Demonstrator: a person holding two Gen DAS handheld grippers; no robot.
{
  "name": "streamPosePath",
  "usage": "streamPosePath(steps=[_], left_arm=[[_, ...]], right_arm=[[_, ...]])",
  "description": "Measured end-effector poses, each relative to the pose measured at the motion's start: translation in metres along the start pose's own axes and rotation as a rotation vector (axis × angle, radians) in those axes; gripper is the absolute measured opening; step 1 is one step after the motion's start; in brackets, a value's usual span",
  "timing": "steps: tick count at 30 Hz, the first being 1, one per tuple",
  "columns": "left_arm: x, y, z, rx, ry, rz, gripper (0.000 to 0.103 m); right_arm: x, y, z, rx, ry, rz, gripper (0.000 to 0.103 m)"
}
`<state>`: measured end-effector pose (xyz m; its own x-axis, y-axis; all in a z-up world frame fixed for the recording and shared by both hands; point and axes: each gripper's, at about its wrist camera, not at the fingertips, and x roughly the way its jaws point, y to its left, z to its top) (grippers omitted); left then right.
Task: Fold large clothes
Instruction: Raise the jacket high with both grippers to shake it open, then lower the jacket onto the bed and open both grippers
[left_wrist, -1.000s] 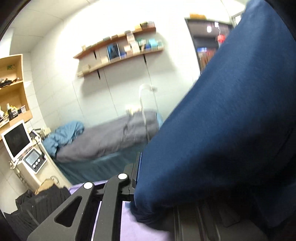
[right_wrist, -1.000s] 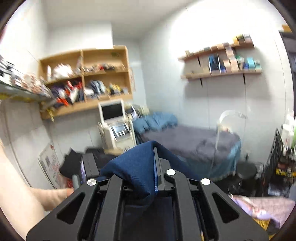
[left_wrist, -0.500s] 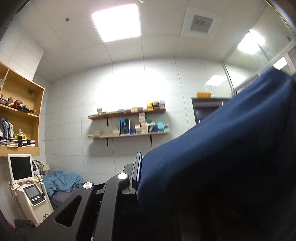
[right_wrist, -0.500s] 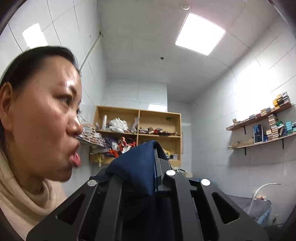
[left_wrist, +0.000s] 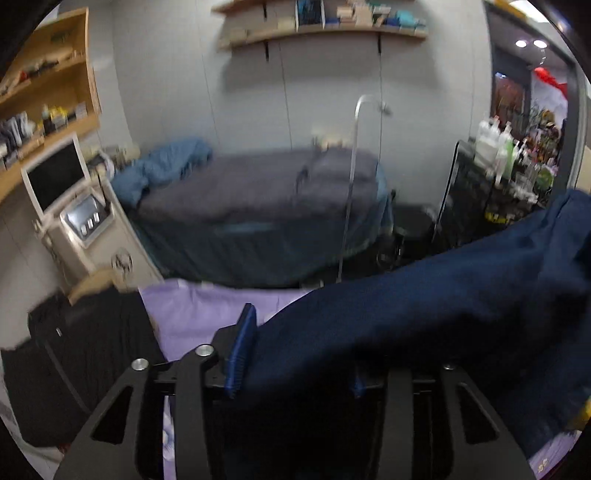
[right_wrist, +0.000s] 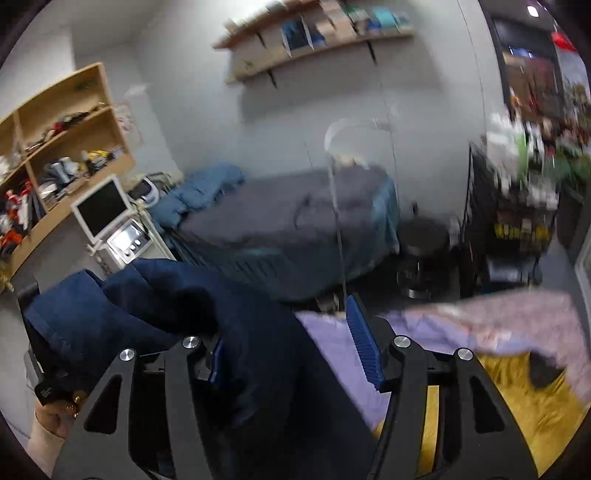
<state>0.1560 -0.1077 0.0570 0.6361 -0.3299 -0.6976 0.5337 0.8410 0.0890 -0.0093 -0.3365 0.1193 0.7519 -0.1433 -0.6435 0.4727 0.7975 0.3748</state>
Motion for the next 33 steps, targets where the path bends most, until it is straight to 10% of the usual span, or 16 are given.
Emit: streamPosePath(steps=[6,10,33], left_arm=[[0.104,0.022,-0.12,-0.033,0.322,0.074,0.061],[0.098,0.041,-0.156,-0.047,0.361,0.101,0.075],[0.031,0.139,-0.238,-0.183,0.394,0.297,0.097]], right_arm=[[0.075,-0.092,-0.138,0.323,0.28,-0.118,0.063],[0.062,-0.103,-0.194,0.199,0.363,-0.172,0.063],[0.072,0.039,-0.24,-0.264,0.439,0.044,0.081]])
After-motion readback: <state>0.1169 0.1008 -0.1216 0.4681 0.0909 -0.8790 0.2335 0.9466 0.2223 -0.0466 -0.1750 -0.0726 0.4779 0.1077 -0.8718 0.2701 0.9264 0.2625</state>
